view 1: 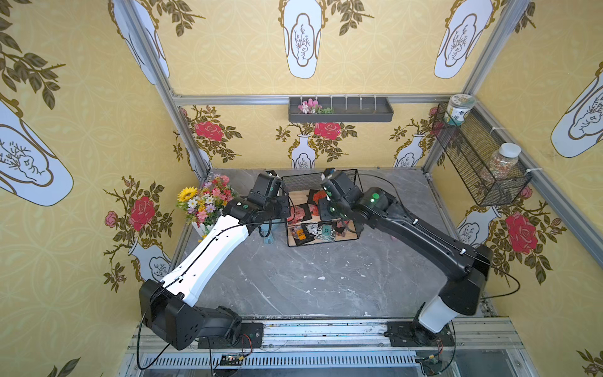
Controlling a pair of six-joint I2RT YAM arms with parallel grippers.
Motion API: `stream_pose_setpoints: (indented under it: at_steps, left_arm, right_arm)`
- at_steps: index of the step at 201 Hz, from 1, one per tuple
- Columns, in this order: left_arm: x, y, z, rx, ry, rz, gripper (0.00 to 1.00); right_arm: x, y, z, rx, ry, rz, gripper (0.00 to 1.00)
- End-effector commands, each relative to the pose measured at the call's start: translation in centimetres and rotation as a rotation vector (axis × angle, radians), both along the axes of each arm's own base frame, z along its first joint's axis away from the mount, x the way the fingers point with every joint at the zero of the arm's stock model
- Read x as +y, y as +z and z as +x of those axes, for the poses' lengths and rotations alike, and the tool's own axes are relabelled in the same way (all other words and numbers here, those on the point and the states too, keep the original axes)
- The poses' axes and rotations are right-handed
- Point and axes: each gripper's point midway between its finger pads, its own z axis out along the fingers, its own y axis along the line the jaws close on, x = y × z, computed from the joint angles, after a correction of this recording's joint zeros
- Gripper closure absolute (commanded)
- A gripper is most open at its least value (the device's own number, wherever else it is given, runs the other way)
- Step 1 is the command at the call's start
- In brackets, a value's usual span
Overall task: Remove the tea bags from the shelf
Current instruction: Place the tea bag at the center of the board.
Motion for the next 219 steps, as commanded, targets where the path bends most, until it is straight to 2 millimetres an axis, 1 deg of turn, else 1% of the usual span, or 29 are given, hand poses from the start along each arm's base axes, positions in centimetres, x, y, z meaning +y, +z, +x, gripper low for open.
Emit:
stream_pose_setpoints:
  at_steps: [1,10,14,26,38,44,63,81,103,123,145,154,164,180,219]
  left_arm:
    - [0.3,-0.9,-0.3,0.025,-0.024,0.046,1.00]
    - [0.3,-1.0,-0.4,0.026,-0.025,0.047,1.00]
    - [0.3,-0.9,-0.4,0.025,-0.026,0.047,1.00]
    - [0.3,-1.1,-0.4,0.028,-0.029,0.051,1.00]
    - [0.4,-1.2,-0.5,0.030,-0.028,0.054,1.00]
    - [0.4,-1.2,-0.6,0.029,-0.029,0.056,1.00]
    - [0.7,-1.4,-0.6,0.033,-0.029,0.066,1.00]
    - [0.8,-1.6,-0.8,0.035,-0.031,0.071,1.00]
    - [0.8,-1.9,-1.0,0.039,-0.031,0.073,1.00]
    - [0.8,-2.0,-1.0,0.041,-0.030,0.073,1.00]
    - [0.7,-1.7,-0.8,0.036,-0.032,0.070,1.00]
    - [0.7,-1.8,-0.8,0.039,-0.032,0.071,1.00]
    - [0.7,-1.7,-0.7,0.038,-0.033,0.070,1.00]
    - [0.7,-1.7,-0.7,0.038,-0.032,0.072,1.00]
    - [0.7,-1.8,-0.7,0.040,-0.036,0.077,1.00]
  right_arm:
    - [-3.3,-3.1,-2.7,0.072,-0.104,-0.022,0.97]
    - [-5.4,-5.0,-4.1,0.112,-0.153,-0.052,0.97]
    - [-6.1,-5.5,-4.6,0.123,-0.172,-0.058,0.97]
    - [-9.1,-8.3,-6.3,0.179,-0.242,-0.108,0.96]
    - [-11.0,-10.4,-7.3,0.226,-0.287,-0.133,0.95]
    - [-12.1,-11.7,-7.8,0.258,-0.316,-0.150,0.94]
    - [-14.6,-14.9,-8.8,0.332,-0.396,-0.155,0.93]
    - [-16.0,-16.7,-8.8,0.354,-0.445,-0.149,0.92]
    - [-16.7,-18.2,-8.4,0.341,-0.477,-0.166,0.86]
    - [-17.0,-19.9,-8.1,0.343,-0.499,-0.200,0.86]
    - [-17.8,-21.1,-7.9,0.322,-0.528,-0.244,0.85]
    - [-17.9,-21.3,-7.6,0.306,-0.533,-0.247,0.83]
    - [-17.9,-21.5,-7.5,0.294,-0.530,-0.245,0.78]
    - [-17.8,-21.7,-7.4,0.289,-0.521,-0.240,0.68]
    - [-17.6,-21.8,-7.6,0.293,-0.514,-0.246,0.56]
